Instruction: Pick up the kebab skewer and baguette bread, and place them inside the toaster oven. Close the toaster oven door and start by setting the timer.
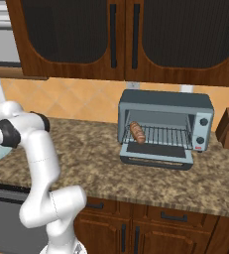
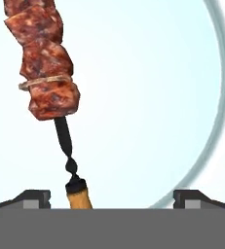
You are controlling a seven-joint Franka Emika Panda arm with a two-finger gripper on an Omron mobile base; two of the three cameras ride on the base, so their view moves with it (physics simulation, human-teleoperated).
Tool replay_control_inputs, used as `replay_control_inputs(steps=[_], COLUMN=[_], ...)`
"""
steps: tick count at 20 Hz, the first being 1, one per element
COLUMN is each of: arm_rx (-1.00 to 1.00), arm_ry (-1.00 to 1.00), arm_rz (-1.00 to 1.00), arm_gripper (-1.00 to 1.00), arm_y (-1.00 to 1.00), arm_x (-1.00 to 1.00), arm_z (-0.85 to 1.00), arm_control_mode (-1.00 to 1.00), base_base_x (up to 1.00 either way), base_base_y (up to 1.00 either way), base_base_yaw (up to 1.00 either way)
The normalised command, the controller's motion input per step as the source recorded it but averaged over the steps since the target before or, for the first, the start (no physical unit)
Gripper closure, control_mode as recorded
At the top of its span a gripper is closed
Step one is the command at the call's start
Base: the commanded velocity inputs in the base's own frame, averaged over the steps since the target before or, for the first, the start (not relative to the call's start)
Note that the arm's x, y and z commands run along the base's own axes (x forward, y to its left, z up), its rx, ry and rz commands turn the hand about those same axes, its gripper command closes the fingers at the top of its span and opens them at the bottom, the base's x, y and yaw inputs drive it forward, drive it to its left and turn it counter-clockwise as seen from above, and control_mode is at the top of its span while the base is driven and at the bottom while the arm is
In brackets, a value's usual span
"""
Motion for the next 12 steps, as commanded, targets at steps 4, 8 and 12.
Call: replay_control_inputs(steps=[4, 8, 12], arm_rx=[0.05, 0.03, 0.0], arm_ry=[0.0, 0.0, 0.0], arm_rz=[0.0, 0.0, 0.0], arm_gripper=[-1.0, -1.0, -1.0], arm_y=[0.3, 0.32, 0.06], arm_x=[0.09, 0.01, 0.06], arm_z=[-0.09, -0.18, -0.09], arm_control_mode=[-1.0, -1.0, -1.0], base_base_x=[0.0, 0.0, 0.0], base_base_y=[0.0, 0.0, 0.0], base_base_yaw=[0.0, 0.0, 0.0])
